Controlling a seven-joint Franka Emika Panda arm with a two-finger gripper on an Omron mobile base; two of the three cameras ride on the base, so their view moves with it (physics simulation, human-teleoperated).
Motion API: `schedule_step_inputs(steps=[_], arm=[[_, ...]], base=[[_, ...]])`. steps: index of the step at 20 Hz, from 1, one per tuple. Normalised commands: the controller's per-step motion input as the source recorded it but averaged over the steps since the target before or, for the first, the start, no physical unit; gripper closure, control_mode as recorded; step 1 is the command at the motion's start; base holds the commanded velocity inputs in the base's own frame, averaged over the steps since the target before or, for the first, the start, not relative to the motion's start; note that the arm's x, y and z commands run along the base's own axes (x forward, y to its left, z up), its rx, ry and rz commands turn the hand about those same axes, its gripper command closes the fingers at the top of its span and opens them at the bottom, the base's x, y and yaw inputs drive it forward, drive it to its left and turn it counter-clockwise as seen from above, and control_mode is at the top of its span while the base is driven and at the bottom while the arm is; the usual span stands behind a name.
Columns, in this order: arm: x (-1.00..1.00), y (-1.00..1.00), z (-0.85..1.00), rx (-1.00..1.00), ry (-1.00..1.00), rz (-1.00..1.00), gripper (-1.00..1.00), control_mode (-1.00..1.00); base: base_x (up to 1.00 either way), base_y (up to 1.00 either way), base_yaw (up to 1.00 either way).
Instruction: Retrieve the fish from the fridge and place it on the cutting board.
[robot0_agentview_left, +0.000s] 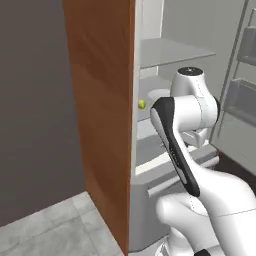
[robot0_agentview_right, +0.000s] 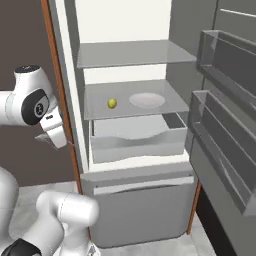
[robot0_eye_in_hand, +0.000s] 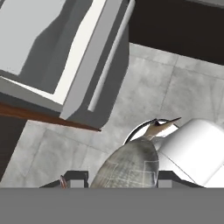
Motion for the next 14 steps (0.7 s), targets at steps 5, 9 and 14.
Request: schedule_step_inputs(steps=[5, 9, 14], arm=[[0.0, 0.0, 0.0, 0.0, 0.0, 0.0, 1.0, 1.0], [0.0, 0.0, 0.0, 0.0, 0.0, 0.0, 1.0, 1.0], [0.0, 0.0, 0.0, 0.0, 0.0, 0.0, 1.0, 1.0]], base=[[-0.21, 0.05, -0.65], [-0.29, -0.03, -0.71], [-0.55, -0.08, -0.71]])
